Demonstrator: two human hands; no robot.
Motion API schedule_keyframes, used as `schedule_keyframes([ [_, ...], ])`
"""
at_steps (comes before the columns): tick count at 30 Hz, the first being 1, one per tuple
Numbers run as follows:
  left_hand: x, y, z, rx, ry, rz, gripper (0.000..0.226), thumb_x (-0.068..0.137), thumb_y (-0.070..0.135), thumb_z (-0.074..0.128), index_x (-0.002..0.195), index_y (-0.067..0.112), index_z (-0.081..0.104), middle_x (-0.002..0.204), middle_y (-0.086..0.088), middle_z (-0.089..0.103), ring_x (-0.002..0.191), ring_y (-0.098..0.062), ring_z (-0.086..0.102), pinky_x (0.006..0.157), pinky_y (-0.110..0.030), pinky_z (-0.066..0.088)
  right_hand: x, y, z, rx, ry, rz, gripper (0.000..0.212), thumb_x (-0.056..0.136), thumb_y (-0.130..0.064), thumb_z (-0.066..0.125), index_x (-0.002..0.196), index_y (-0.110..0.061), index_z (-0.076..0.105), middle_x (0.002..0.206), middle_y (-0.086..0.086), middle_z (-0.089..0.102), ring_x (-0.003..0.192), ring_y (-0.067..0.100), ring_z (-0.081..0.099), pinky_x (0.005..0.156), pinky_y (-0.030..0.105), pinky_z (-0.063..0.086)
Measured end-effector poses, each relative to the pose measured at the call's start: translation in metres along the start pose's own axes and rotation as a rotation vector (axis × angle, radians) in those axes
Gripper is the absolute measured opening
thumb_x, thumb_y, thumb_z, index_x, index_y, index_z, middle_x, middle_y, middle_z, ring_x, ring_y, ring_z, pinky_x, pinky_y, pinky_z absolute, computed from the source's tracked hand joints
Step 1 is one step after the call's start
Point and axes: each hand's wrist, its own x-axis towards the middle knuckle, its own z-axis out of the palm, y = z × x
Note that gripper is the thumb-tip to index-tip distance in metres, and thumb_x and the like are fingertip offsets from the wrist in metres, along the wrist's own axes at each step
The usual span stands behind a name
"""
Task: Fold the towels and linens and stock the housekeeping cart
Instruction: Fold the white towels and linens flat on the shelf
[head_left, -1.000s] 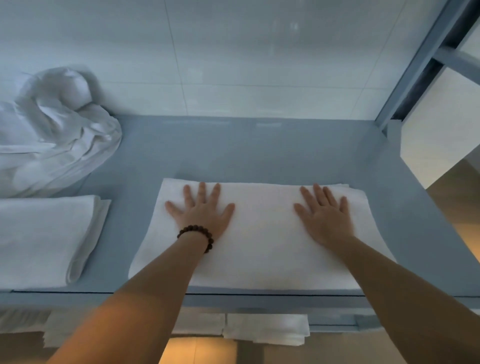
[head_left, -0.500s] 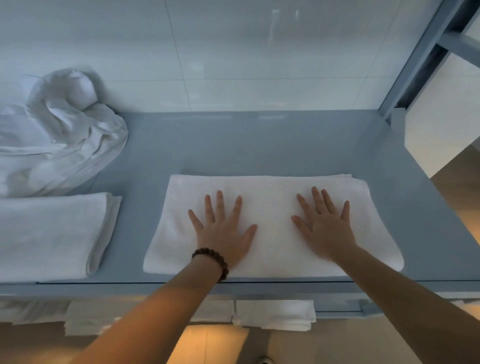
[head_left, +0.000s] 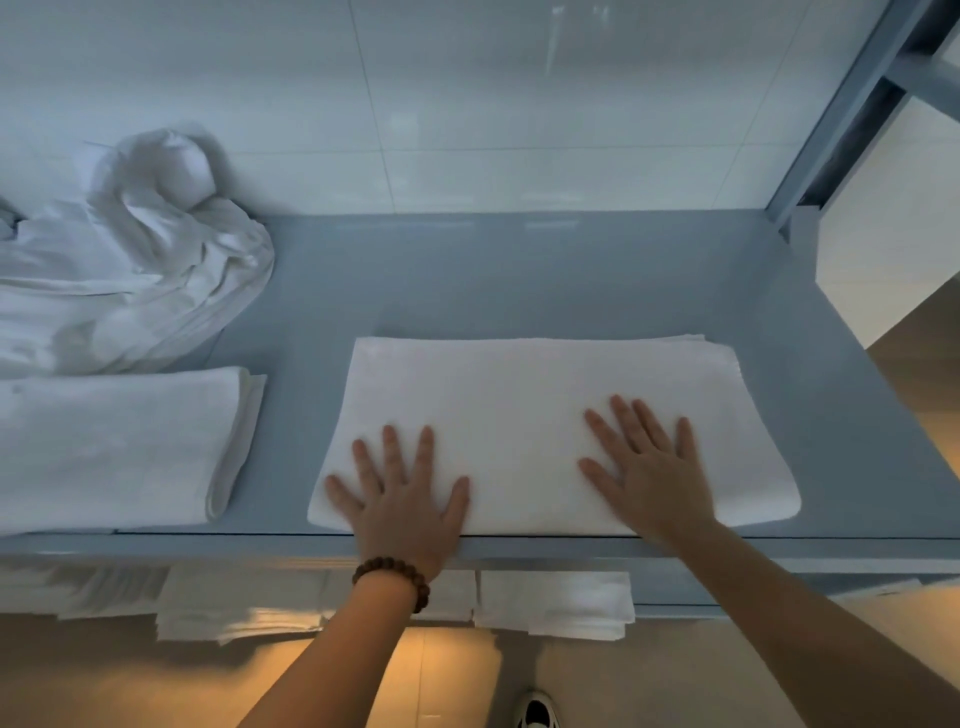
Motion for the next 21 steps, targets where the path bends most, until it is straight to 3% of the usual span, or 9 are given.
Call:
schedule_keyframes([
  [4,0.014,-0.011,-0.003,0.018,-0.021,0.071,0.078,0.080,0.075,-0.009,0.150,0.041,-0.012,0.162,-0.004,-0.009,0.146,-0.038,-0.011,0.111,-0.066,-0.004,0.007,0.023,-0.007,-0.022,-0.063,0.012,0.072,0.079,-0.073,-0.014,0.146,-0.047,-0.013,0.160,-0.009,-0.012,0.148,0.015,-0.009,0.117,0.055,0.002],
  [8,0.062,-0.019,-0.010,0.048,-0.094,0.155,0.076,0.080,0.076,-0.003,0.148,0.045,-0.015,0.161,-0.001,-0.017,0.146,-0.036,-0.015,0.111,-0.066,-0.004,0.032,0.031,-0.021,-0.028,-0.156,-0.058,0.073,0.082,-0.077,0.003,0.146,-0.047,-0.014,0.159,-0.008,-0.017,0.147,0.017,-0.012,0.116,0.056,-0.002],
  [11,0.097,-0.031,-0.015,0.104,-0.175,0.222,0.074,0.081,0.077,0.003,0.145,0.048,-0.019,0.159,0.002,-0.022,0.146,-0.034,-0.017,0.112,-0.064,-0.002,0.053,0.033,-0.033,-0.064,-0.195,-0.203,0.074,0.086,-0.075,0.014,0.146,-0.045,-0.015,0.158,-0.009,-0.019,0.147,0.015,-0.014,0.116,0.056,-0.004],
  [15,0.128,-0.039,-0.023,0.136,-0.244,0.278,0.071,0.083,0.077,0.007,0.143,0.052,-0.021,0.159,0.005,-0.024,0.146,-0.030,-0.019,0.113,-0.062,-0.003,0.063,0.030,-0.030,-0.088,-0.162,-0.390,0.071,0.086,-0.075,0.010,0.143,-0.046,-0.020,0.157,-0.012,-0.022,0.145,0.012,-0.019,0.116,0.054,-0.008],
  [21,0.125,0.002,-0.029,0.106,-0.166,0.169,0.067,0.092,0.066,0.007,0.151,0.039,-0.011,0.161,-0.003,-0.017,0.147,-0.029,-0.017,0.111,-0.064,-0.007,0.054,0.006,-0.004,0.020,-0.028,-0.150,0.070,0.081,-0.078,-0.003,0.144,-0.050,-0.017,0.159,-0.013,-0.015,0.146,0.013,-0.016,0.115,0.056,-0.009],
])
